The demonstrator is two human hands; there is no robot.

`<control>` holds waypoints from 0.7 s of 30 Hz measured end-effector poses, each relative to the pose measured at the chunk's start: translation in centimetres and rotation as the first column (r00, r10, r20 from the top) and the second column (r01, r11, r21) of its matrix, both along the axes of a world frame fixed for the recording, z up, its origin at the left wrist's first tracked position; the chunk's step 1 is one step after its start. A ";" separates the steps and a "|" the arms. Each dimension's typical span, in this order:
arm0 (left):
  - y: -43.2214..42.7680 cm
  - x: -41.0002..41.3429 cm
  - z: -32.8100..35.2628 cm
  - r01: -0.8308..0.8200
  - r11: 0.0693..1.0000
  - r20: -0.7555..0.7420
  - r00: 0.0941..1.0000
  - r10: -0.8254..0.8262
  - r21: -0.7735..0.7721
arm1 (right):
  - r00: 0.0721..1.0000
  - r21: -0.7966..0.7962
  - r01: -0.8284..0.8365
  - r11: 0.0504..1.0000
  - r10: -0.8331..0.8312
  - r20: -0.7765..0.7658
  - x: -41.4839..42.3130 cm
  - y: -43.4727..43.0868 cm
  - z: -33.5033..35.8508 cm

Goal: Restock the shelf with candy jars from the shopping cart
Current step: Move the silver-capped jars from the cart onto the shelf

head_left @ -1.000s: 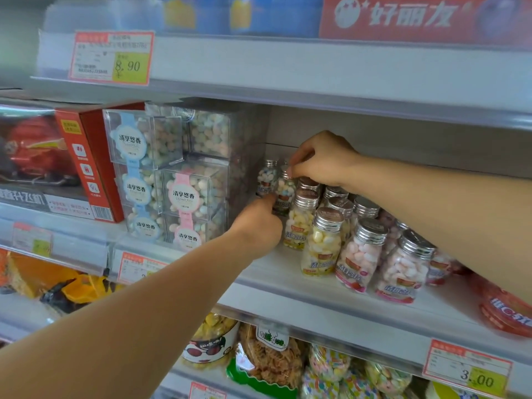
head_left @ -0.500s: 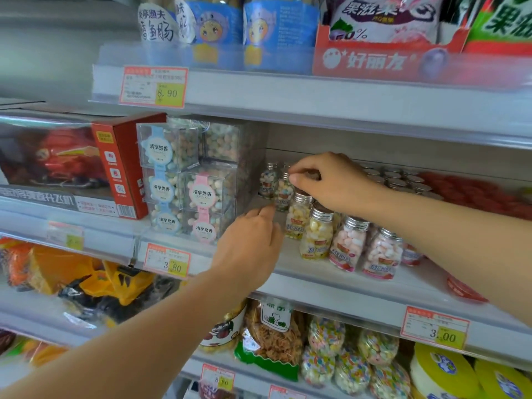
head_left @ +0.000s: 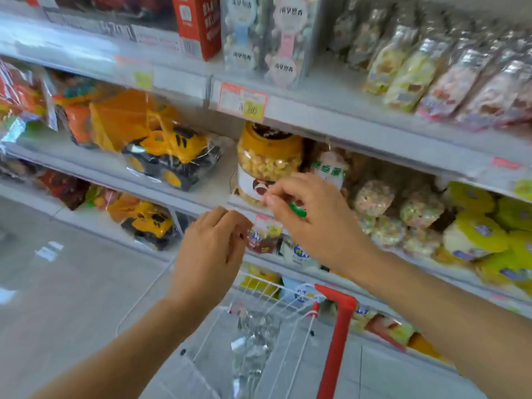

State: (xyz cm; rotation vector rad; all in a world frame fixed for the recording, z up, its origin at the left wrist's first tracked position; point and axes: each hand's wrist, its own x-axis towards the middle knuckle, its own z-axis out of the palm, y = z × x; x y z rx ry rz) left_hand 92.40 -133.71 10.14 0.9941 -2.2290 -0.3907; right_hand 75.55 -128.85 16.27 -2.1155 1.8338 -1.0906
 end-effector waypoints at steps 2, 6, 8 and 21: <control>1.1 3.6 -5.0 -0.100 0.986 0.083 0.993 0.089 0.135 | 0.998 0.133 -0.039 0.990 0.034 0.046 1.9 0.3 -5.1; 3.9 9.8 -13.3 -0.292 0.919 0.284 0.934 0.216 0.263 | 0.996 0.410 -0.079 0.909 0.061 0.057 4.9 0.2 -15.2; 5.5 12.0 -16.6 -0.368 0.892 0.351 0.897 0.267 0.262 | 0.995 0.514 -0.100 0.852 0.093 0.040 6.1 0.1 -19.6; 12.4 13.1 -27.3 -0.636 0.640 0.481 0.762 0.434 0.431 | 0.913 0.933 0.078 0.352 0.351 -0.209 7.5 0.6 -38.1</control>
